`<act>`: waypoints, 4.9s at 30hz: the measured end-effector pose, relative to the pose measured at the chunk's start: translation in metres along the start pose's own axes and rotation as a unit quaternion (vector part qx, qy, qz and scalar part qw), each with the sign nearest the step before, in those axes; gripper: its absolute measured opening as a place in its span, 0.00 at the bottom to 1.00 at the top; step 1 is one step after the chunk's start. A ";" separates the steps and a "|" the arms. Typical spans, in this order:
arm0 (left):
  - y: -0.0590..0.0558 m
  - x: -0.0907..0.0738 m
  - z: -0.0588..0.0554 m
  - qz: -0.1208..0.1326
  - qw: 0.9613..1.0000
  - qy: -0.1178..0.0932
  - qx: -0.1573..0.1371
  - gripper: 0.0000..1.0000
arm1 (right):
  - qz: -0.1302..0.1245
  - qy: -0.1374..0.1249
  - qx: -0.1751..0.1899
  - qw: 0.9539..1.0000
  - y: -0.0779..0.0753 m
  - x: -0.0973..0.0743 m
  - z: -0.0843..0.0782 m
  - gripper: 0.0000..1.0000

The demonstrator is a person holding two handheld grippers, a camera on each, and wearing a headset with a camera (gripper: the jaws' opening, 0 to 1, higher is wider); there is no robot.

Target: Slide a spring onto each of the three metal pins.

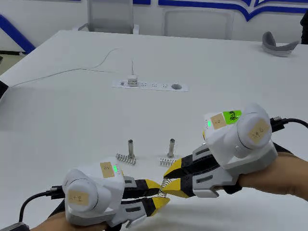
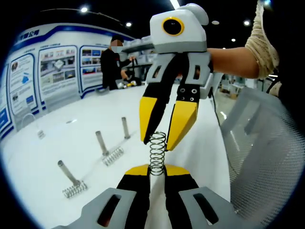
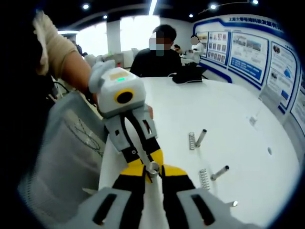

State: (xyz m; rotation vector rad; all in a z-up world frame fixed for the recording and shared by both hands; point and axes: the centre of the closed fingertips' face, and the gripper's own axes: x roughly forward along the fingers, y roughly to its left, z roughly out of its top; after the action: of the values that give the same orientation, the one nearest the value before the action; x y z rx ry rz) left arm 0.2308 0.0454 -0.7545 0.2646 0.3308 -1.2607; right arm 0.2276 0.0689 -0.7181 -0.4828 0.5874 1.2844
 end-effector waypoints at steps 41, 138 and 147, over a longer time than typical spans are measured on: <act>0.022 -0.031 -0.003 0.047 0.997 -0.017 -0.054 0.53 | -0.071 -0.003 0.035 0.997 -0.040 -0.030 -0.012 0.12; 0.056 -0.084 -0.026 0.138 0.986 -0.014 -0.089 0.56 | -0.189 0.037 0.157 0.969 -0.143 -0.028 -0.096 0.13; 0.056 -0.081 -0.025 0.133 0.988 -0.012 -0.084 0.56 | -0.213 0.014 0.147 0.966 -0.147 -0.041 -0.089 0.20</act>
State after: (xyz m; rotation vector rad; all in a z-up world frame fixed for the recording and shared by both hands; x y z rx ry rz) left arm 0.2599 0.1424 -0.7455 0.1432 0.3658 -0.9671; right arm 0.3517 -0.0502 -0.7576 -0.3546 0.6451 0.7653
